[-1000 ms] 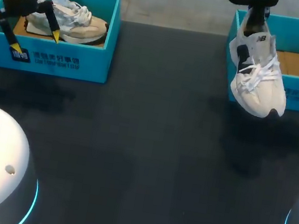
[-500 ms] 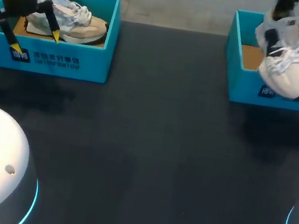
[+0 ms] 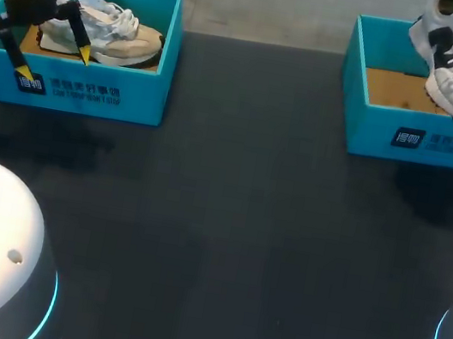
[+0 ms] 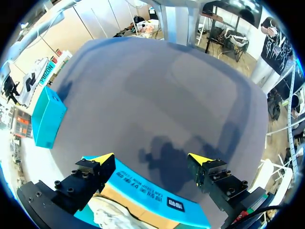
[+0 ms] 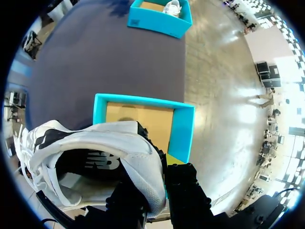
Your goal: Take the shoe out of the shoebox, open the shoe tongue, remove and reinsert the insole, then place the shoe into the shoebox
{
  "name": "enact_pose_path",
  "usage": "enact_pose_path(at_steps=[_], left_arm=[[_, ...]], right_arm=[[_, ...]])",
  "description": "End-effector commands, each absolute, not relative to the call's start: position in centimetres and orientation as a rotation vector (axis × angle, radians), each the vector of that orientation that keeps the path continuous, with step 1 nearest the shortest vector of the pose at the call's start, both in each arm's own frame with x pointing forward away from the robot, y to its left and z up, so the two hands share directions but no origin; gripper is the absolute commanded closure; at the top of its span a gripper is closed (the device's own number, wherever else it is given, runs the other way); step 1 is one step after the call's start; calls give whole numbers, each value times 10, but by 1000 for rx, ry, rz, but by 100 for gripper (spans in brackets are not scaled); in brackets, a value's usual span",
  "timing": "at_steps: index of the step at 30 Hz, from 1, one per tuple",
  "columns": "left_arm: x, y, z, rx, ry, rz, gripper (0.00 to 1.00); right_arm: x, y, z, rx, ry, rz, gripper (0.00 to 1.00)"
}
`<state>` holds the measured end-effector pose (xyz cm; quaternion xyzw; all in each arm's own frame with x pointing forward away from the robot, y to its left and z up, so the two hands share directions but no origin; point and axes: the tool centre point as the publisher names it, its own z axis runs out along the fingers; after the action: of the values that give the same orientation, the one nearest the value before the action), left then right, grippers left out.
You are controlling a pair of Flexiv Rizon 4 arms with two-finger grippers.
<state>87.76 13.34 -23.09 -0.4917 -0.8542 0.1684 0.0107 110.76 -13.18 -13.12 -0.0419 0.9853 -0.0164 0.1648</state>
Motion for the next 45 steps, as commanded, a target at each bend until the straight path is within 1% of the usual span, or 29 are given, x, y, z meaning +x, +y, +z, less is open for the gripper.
enact_pose_path(at_steps=[1, 9, 20, 31, 45], left_arm=[[877, 134, -231, -1535, -2667, 522, 0], [877, 134, -231, -1535, -2667, 522, 0], [877, 134, -231, -1535, -2667, 522, 0], [877, 134, -231, -1535, -2667, 522, 0], [877, 134, -231, -1535, -2667, 522, 0]], right_arm=[[1112, -131, -130, -121, 2818, -50, 100], [1114, -132, -131, -119, 2822, -52, 100], [1154, -164, -158, -55, 2854, -72, 100], [1195, -181, -168, -44, 2829, -65, 100], [1229, -236, -174, 12, 2802, -78, 100]])
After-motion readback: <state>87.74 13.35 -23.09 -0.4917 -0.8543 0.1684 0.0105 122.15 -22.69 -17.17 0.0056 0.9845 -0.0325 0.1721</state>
